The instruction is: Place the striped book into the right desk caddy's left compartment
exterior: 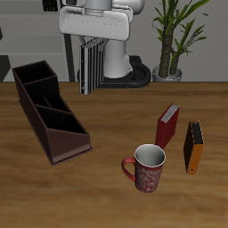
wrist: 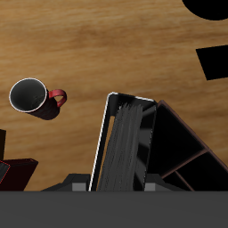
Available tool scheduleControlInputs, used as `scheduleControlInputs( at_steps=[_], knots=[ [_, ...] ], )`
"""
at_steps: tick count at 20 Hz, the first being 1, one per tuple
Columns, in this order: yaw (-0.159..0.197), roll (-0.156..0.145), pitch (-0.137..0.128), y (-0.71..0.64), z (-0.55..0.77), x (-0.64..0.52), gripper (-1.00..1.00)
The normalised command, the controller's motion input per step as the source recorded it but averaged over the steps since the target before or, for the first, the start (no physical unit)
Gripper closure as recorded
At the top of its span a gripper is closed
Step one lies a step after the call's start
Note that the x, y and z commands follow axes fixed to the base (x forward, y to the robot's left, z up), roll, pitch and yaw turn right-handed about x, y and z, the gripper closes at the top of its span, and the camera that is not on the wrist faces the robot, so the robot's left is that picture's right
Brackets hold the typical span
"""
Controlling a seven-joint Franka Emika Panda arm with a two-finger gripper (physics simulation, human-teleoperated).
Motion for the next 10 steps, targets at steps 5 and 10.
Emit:
scheduleControlInputs(
  at_steps=[5, 10],
  knots=[
    [0.094, 0.004, -0.019, -0.25, -0.02, -0.16, 1.00],
    [0.100, -0.053, -0.023, -0.39, -0.02, -0.05, 1.00]
  ],
)
